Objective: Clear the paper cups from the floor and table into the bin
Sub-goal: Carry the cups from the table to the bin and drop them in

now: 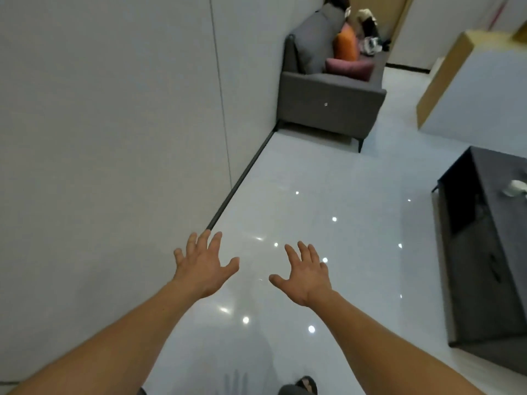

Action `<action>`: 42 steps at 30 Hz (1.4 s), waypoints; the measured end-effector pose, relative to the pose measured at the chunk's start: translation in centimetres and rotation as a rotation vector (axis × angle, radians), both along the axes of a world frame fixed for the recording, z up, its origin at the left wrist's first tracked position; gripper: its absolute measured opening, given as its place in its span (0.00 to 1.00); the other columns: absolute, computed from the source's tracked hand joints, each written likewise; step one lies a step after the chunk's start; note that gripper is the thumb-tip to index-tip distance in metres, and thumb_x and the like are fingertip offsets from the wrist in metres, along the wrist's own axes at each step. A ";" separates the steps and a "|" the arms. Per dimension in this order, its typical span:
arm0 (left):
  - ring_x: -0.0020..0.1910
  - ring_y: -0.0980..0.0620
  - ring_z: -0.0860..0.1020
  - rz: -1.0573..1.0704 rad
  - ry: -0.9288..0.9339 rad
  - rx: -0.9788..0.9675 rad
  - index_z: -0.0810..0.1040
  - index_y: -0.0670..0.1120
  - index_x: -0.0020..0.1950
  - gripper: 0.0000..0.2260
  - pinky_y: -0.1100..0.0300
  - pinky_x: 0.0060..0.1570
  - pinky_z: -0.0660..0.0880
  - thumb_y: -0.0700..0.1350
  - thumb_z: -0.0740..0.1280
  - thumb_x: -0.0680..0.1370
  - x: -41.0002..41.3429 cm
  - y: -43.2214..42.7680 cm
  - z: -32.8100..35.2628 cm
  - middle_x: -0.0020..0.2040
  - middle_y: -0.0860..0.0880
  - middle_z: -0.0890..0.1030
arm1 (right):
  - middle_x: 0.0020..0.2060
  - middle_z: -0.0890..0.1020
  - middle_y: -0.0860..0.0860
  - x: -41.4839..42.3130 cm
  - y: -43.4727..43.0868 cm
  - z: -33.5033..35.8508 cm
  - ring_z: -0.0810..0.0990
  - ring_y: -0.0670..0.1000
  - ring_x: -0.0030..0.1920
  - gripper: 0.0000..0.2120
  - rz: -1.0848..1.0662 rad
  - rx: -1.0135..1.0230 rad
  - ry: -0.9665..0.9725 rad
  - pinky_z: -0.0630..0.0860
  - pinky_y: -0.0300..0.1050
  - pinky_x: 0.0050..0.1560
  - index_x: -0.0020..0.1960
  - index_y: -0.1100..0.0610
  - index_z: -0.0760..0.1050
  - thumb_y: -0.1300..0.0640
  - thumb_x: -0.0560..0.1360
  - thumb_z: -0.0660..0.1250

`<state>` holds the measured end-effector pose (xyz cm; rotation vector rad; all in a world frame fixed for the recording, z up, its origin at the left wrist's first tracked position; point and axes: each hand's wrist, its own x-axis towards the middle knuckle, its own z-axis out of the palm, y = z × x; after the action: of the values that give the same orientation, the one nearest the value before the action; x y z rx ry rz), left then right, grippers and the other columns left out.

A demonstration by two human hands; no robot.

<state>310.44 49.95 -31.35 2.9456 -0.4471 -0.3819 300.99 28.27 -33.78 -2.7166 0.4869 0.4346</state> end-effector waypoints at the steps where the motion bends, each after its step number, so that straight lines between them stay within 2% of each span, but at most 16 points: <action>1: 0.77 0.46 0.42 -0.044 -0.012 -0.006 0.46 0.55 0.78 0.38 0.39 0.71 0.46 0.71 0.49 0.73 0.2 -3.2 0.2 0.79 0.52 0.47 | 0.79 0.42 0.51 -0.4 -2.7 0.2 0.37 0.54 0.78 0.42 -0.036 -0.001 -0.004 0.48 0.59 0.75 0.80 0.46 0.43 0.29 0.74 0.55; 7: 0.77 0.46 0.41 -0.291 -0.008 -0.022 0.47 0.54 0.78 0.37 0.38 0.72 0.46 0.70 0.51 0.74 -0.2 -20.0 0.4 0.79 0.52 0.46 | 0.79 0.44 0.51 -3.7 -16.4 1.4 0.37 0.55 0.78 0.41 -0.270 0.000 -0.018 0.49 0.59 0.75 0.80 0.48 0.47 0.30 0.74 0.55; 13: 0.77 0.46 0.42 -0.513 -0.009 -0.010 0.48 0.55 0.78 0.37 0.38 0.72 0.48 0.70 0.51 0.73 1.0 -33.4 -0.1 0.79 0.52 0.48 | 0.79 0.44 0.51 -5.7 -26.2 1.0 0.37 0.54 0.78 0.41 -0.480 0.026 -0.002 0.49 0.58 0.75 0.79 0.48 0.47 0.31 0.74 0.56; 22: 0.77 0.46 0.42 -0.757 0.029 -0.043 0.48 0.53 0.78 0.36 0.39 0.72 0.49 0.69 0.51 0.75 6.3 -52.8 -1.6 0.79 0.51 0.48 | 0.79 0.43 0.51 -4.9 -41.6 0.6 0.38 0.55 0.78 0.40 -0.754 -0.001 0.071 0.50 0.58 0.75 0.80 0.49 0.46 0.33 0.76 0.57; 26: 0.77 0.46 0.43 -0.879 -0.014 -0.082 0.48 0.53 0.78 0.36 0.41 0.72 0.50 0.69 0.51 0.75 8.5 -61.7 -0.7 0.79 0.51 0.49 | 0.79 0.43 0.51 -4.0 -47.8 1.2 0.38 0.55 0.78 0.40 -0.863 -0.025 0.067 0.50 0.59 0.75 0.80 0.49 0.46 0.33 0.76 0.56; 34: 0.77 0.45 0.45 -1.039 -0.015 -0.092 0.48 0.52 0.78 0.39 0.39 0.72 0.52 0.69 0.55 0.73 9.1 -78.7 -0.6 0.79 0.51 0.50 | 0.79 0.44 0.51 -4.9 -60.9 0.1 0.39 0.55 0.78 0.40 -1.013 0.037 0.104 0.49 0.60 0.75 0.80 0.50 0.48 0.33 0.75 0.57; 42: 0.77 0.46 0.46 -1.046 -0.044 -0.071 0.46 0.51 0.78 0.41 0.41 0.72 0.52 0.67 0.59 0.73 9.9 -94.8 0.8 0.78 0.50 0.50 | 0.79 0.44 0.51 -3.0 -78.4 0.8 0.40 0.54 0.78 0.40 -0.973 0.038 0.051 0.49 0.58 0.75 0.80 0.51 0.47 0.35 0.77 0.58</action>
<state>320.30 -44.87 -30.52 2.3885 -1.9244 -0.3672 297.98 -50.17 -33.02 -2.0791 1.6460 0.2216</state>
